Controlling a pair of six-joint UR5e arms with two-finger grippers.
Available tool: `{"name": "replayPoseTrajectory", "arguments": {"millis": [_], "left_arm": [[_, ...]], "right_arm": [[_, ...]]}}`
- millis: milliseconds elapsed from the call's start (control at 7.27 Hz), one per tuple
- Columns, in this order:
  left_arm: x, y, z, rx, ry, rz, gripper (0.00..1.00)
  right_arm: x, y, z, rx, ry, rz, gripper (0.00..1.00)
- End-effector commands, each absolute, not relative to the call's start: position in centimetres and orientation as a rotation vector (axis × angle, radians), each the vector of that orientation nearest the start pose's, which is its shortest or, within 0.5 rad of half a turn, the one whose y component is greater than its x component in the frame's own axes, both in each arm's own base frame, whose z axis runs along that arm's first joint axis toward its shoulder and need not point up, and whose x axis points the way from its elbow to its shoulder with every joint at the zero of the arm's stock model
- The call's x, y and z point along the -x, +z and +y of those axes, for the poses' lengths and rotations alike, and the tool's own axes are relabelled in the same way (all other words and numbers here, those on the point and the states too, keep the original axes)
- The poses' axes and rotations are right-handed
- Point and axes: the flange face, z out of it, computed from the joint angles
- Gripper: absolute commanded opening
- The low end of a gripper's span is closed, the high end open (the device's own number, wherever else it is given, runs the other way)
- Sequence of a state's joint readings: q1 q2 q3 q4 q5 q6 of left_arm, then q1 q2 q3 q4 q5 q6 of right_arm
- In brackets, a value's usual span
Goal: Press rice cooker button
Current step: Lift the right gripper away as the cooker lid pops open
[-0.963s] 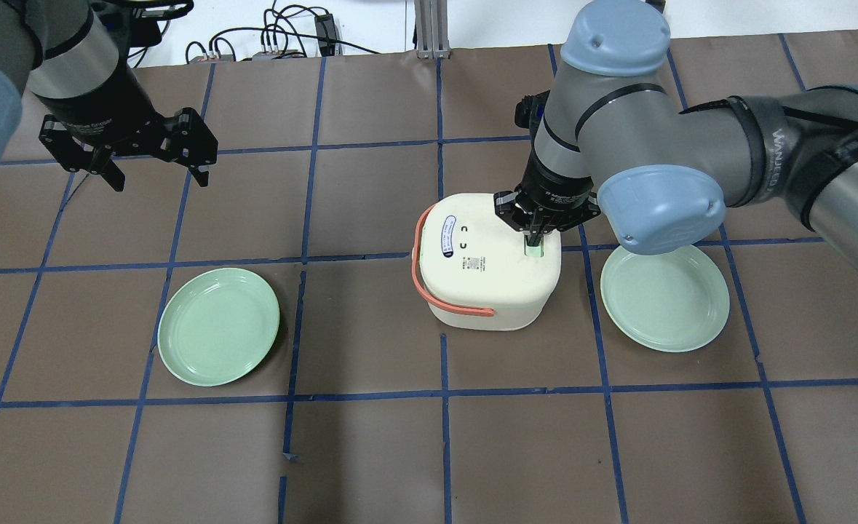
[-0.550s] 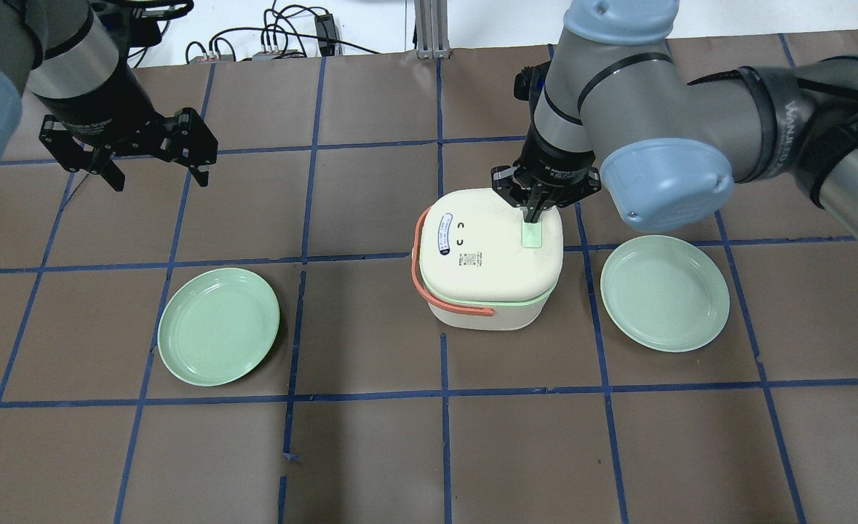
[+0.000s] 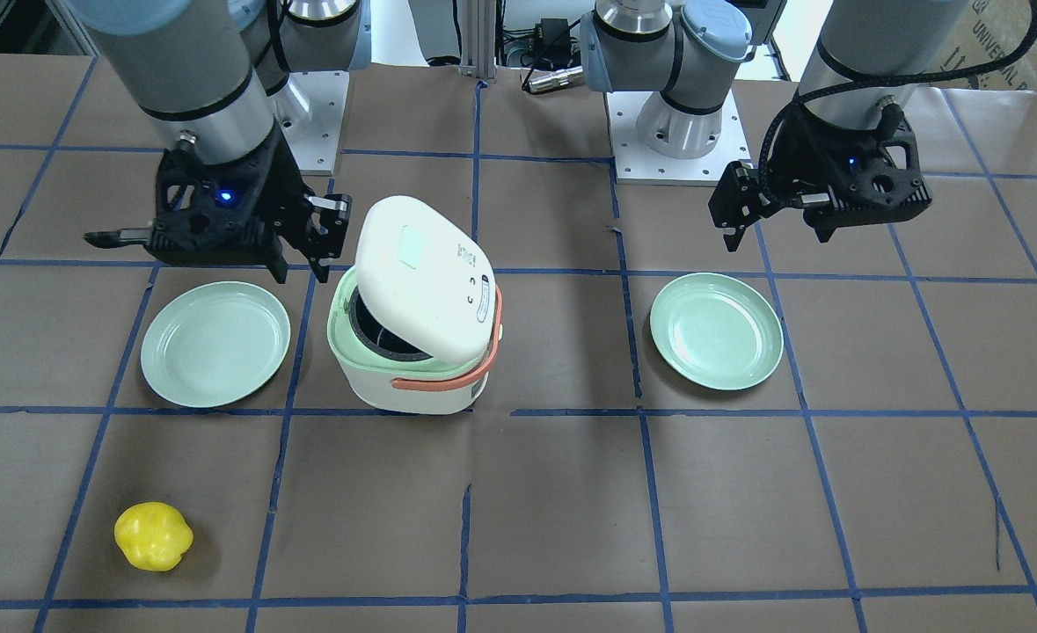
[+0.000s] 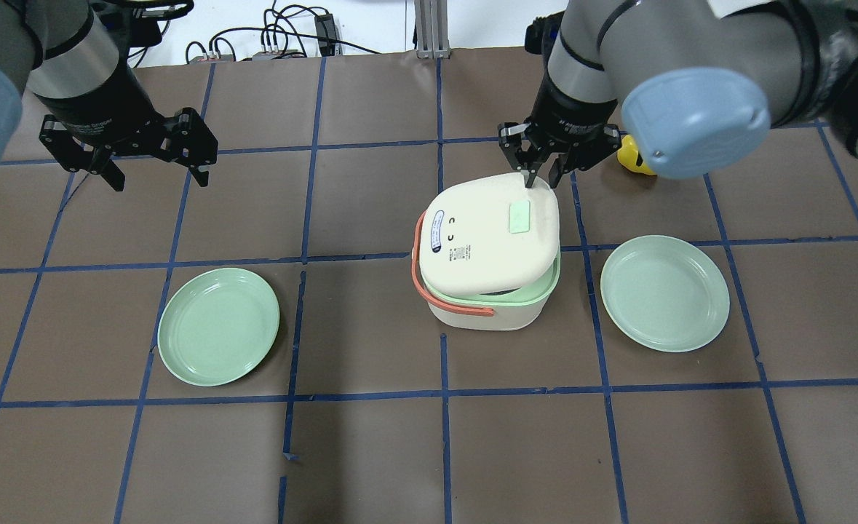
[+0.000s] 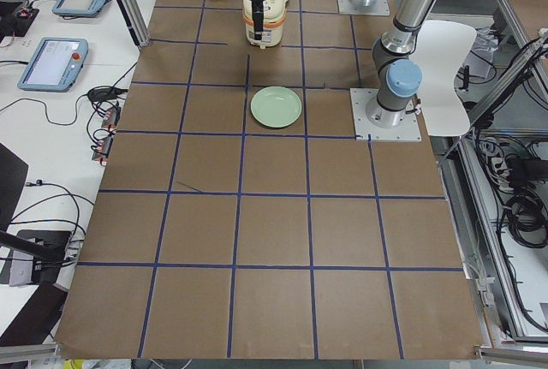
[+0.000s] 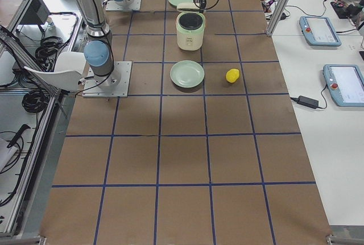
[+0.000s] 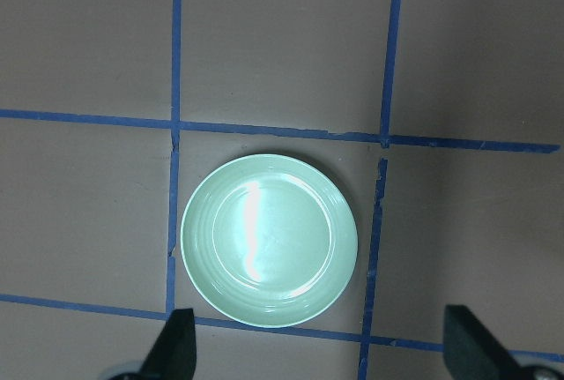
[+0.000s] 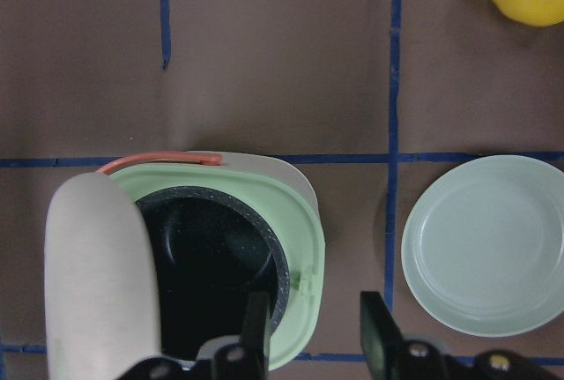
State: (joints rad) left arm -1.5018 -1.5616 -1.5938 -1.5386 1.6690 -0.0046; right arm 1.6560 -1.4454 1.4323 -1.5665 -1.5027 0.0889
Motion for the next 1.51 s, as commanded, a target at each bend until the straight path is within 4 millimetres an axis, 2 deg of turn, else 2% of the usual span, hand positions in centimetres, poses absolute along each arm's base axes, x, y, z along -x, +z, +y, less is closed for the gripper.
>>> {"name": "replayPoseTrajectory", "arguments": {"millis": [0, 138, 275, 412, 550, 825, 1375], "left_arm": [[8.9, 48.5, -49.7, 0.113, -0.023, 3.041, 1.0], [8.9, 48.5, -49.7, 0.113, -0.023, 3.041, 1.0], [8.9, 48.5, -49.7, 0.113, -0.023, 3.041, 1.0], [8.9, 48.5, -49.7, 0.113, -0.023, 3.041, 1.0], [8.9, 48.5, -49.7, 0.113, -0.023, 3.041, 1.0], [8.9, 48.5, -49.7, 0.113, -0.023, 3.041, 1.0], [8.9, 48.5, -49.7, 0.113, -0.023, 3.041, 1.0]], "right_arm": [[-13.9, 52.0, -53.1, 0.029, -0.005, 3.118, 0.61], [-13.7, 51.9, -52.0, 0.031, 0.01, 3.153, 0.86], [-14.0, 52.1, -51.2, 0.019, -0.014, 3.148, 0.87], [-14.0, 51.1, -51.2, 0.022, 0.0, 3.145, 0.93], [-14.1, 51.2, -51.2, 0.026, -0.014, 3.143, 0.99], [-14.9, 51.0, -51.2, 0.031, -0.011, 3.1, 1.0], [-14.8, 50.9, -51.3, 0.017, -0.009, 3.112, 1.0]]}}
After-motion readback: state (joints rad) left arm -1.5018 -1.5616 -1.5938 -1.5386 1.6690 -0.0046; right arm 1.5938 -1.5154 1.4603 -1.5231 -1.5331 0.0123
